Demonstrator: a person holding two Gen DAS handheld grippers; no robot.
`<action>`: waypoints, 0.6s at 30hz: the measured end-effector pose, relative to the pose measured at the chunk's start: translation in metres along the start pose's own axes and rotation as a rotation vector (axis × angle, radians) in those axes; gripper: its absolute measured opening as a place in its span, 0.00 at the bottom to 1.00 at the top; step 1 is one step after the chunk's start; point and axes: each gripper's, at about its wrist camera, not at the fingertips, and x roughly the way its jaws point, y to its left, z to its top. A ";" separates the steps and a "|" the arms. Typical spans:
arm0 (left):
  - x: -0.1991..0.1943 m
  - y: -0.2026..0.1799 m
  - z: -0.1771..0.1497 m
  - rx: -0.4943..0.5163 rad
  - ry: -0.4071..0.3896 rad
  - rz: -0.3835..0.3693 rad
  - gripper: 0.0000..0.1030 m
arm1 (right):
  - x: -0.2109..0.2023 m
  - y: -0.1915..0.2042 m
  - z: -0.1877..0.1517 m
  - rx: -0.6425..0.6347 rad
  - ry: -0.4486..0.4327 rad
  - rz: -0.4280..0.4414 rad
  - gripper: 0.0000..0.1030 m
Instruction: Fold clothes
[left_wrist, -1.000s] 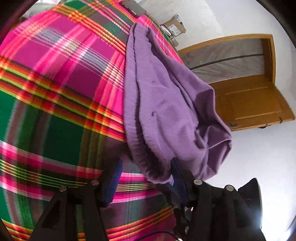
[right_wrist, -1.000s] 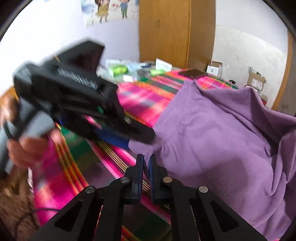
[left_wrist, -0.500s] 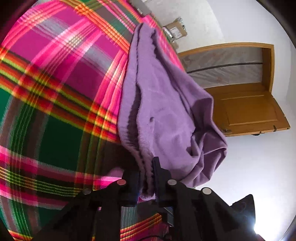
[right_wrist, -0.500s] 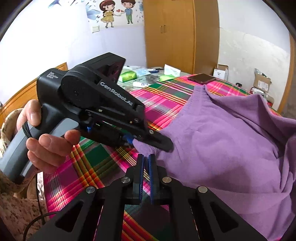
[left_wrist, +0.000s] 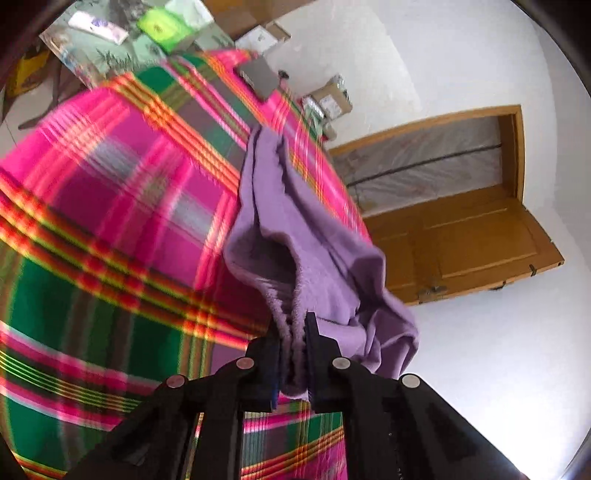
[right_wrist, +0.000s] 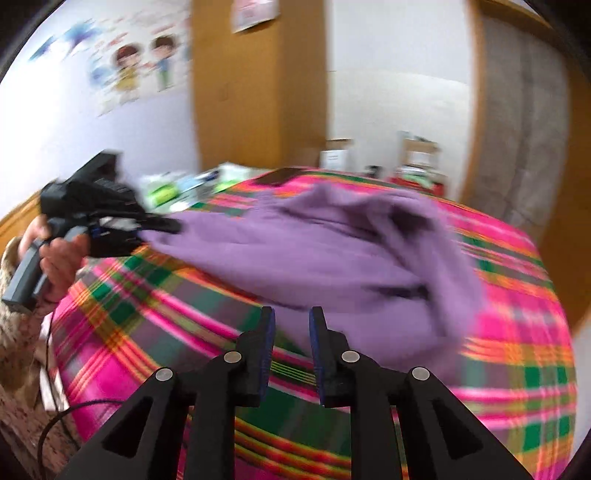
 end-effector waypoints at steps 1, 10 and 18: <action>-0.003 0.000 0.002 0.000 -0.010 0.003 0.11 | -0.004 -0.010 -0.004 0.029 -0.005 -0.034 0.20; -0.021 0.001 0.014 -0.011 -0.081 0.019 0.10 | -0.007 -0.075 -0.035 0.255 0.045 -0.177 0.31; -0.029 -0.002 0.018 0.001 -0.111 0.037 0.10 | 0.024 -0.088 -0.030 0.315 0.090 -0.110 0.39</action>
